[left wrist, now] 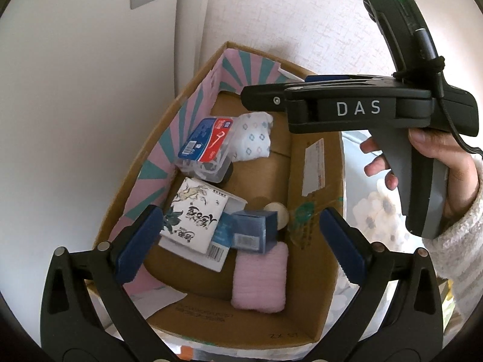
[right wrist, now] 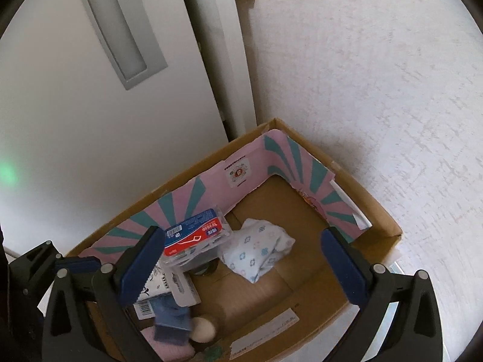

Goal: Organize objects
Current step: 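Open left tool dropping blue box while right tool releases floss case into box, then withdraw both tools from the box back over the bed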

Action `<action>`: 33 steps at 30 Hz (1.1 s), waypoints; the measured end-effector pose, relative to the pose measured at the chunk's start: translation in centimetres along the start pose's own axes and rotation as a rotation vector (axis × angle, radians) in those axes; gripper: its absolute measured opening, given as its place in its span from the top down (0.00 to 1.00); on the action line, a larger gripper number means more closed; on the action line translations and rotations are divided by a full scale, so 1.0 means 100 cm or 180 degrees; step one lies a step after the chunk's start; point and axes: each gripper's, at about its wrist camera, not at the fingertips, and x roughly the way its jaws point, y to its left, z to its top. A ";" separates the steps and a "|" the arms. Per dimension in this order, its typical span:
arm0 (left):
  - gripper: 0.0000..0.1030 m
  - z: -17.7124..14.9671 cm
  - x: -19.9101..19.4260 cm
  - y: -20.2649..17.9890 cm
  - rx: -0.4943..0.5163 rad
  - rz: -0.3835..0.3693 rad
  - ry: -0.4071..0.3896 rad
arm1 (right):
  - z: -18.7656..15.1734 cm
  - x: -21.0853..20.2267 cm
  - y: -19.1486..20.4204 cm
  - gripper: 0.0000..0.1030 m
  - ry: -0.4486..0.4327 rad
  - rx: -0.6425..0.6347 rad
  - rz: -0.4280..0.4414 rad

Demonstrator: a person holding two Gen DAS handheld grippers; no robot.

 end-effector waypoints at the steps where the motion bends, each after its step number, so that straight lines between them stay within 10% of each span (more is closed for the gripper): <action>1: 0.00 0.000 -0.001 0.000 0.0011 -0.0001 -0.0006 | -0.001 -0.001 0.000 0.00 0.0000 0.0012 -0.0002; 14: 0.00 0.011 -0.035 -0.009 0.0267 0.0038 -0.0135 | -0.005 -0.026 0.012 0.00 -0.0187 0.0195 -0.0168; 33: 0.00 0.054 -0.090 -0.068 0.0789 -0.0101 -0.0512 | -0.065 -0.215 -0.022 0.00 -0.0734 0.1126 -0.1351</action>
